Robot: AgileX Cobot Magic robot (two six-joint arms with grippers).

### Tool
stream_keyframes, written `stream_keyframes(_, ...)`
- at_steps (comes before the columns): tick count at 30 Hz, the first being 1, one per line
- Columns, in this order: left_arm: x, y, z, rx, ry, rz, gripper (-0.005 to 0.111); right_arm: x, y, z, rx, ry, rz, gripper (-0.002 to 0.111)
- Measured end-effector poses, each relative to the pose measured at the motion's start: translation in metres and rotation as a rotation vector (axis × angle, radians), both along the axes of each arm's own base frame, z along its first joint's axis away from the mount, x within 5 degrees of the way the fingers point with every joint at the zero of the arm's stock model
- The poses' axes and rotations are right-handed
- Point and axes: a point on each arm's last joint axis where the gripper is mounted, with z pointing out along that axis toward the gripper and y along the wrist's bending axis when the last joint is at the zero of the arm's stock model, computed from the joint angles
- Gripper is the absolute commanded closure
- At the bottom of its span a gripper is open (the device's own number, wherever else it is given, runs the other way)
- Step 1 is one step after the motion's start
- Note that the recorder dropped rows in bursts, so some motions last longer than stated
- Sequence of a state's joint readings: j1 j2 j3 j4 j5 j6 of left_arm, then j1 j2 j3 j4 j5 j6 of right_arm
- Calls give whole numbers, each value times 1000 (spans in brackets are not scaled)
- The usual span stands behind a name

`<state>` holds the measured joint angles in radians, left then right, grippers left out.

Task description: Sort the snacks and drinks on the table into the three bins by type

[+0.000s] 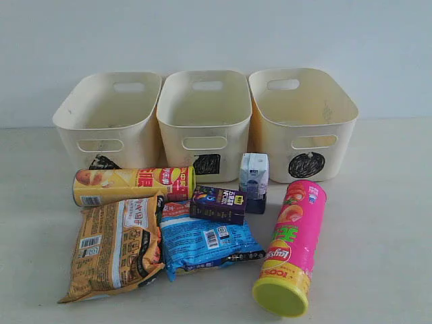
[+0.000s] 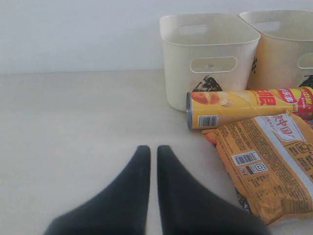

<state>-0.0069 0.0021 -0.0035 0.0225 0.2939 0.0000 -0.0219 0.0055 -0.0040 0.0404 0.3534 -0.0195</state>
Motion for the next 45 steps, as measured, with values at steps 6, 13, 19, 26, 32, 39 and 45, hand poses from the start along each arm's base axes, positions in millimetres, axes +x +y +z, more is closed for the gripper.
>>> stream_keyframes(6, 0, 0, 0, 0, 0, 0, 102, 0, 0, 1, -5, -8, 1, 107)
stream_keyframes(13, 0, 0, 0, 0, 2, 0, 102, 3, -1, 22, -9, -243, -9, 107)
stream_keyframes(19, 0, 0, 0, 0, 2, 0, 102, 1, -2, 46, -16, -511, -20, 107)
stream_keyframes(26, 0, 0, 0, 0, 2, 0, 102, -7, -3, 66, -2, -742, -33, 107)
stream_keyframes(32, 0, 0, 0, 0, 2, 0, 102, -19, -9, 84, 337, -977, -28, 107)
stream_keyframes(39, 0, 0, 0, 0, 2, 0, 102, -19, -7, 118, 395, -936, -7, 107)
stream_keyframes(45, 0, 0, 0, 0, 2, 0, 102, -1, -6, 151, 399, -795, -13, 107)
